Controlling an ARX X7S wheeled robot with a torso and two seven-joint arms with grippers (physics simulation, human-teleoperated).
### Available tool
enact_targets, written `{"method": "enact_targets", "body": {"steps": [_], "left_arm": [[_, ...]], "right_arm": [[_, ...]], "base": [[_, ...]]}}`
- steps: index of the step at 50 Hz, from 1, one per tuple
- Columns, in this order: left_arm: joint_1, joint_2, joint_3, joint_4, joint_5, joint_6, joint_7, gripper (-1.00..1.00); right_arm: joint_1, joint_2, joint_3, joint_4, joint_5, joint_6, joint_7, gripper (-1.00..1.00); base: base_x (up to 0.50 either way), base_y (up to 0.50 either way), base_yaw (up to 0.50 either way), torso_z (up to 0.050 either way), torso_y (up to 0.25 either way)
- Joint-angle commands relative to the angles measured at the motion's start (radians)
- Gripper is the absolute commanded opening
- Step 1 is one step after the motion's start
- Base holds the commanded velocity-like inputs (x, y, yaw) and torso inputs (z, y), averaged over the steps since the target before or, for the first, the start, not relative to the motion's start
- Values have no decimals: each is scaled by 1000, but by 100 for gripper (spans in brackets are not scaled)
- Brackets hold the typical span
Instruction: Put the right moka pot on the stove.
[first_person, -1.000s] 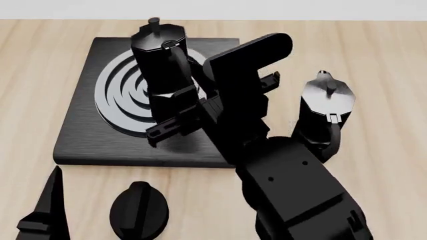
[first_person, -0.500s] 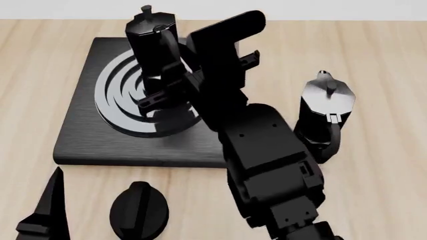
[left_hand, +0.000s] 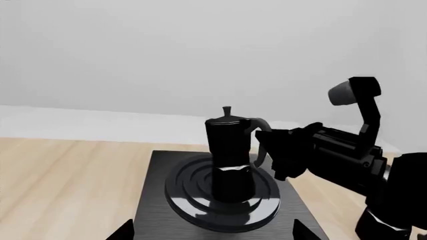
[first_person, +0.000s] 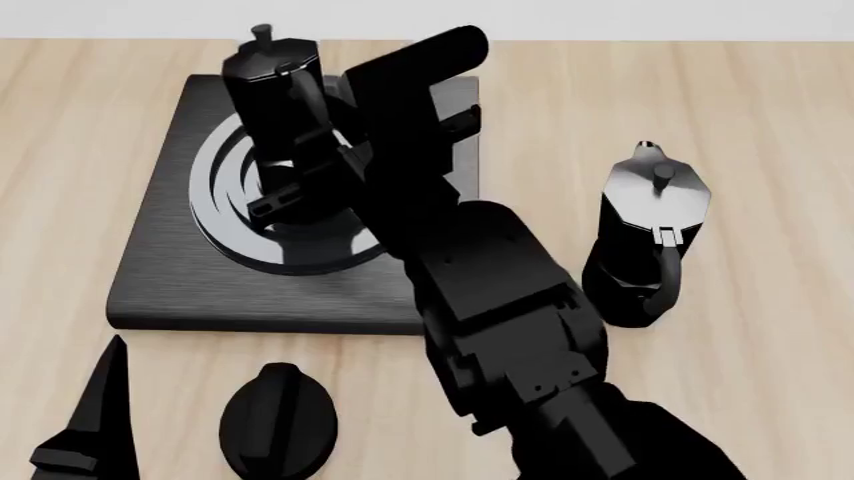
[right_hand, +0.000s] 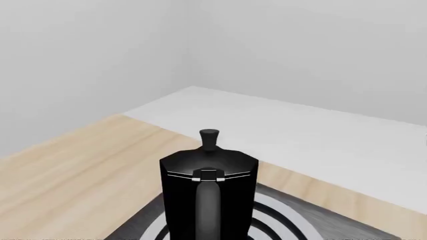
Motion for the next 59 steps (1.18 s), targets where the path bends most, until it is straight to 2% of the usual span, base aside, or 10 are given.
{"method": "enact_targets", "body": {"steps": [1,11,12,19,26,37,50,59], "left_arm": [[-1,-1,2,-1,2,3,-4,100],[-4,-1,1,-3,-3,4,-8,100],[-4,-1,1,-3,-3,3,-9,100],[-3,0,7,1,18,10,-11,100],[-3,0,12,0,34,9,-18,100],[-8,3,12,-5,55,8,-38,100],[-18,4,24,-11,62,-7,-50,100],[-19,2,32,-11,73,-12,-55,100]], "right_arm": [[1,58,-115,-63,95,-27,52,-100],[-29,146,-139,-218,102,45,115,-100],[-32,161,-149,-244,92,53,138,100],[-62,305,-170,-537,118,127,230,100],[-88,426,-179,-748,123,150,314,100],[-134,685,-163,-1191,143,159,503,100],[-194,921,-146,-1551,116,120,657,100],[-255,1061,-136,-1718,85,57,734,100]], "base": [[0,0,0,0,0],[0,0,0,0,0],[0,0,0,0,0],[0,0,0,0,0],[0,0,0,0,0],[0,0,0,0,0],[0,0,0,0,0],[0,0,0,0,0]]}}
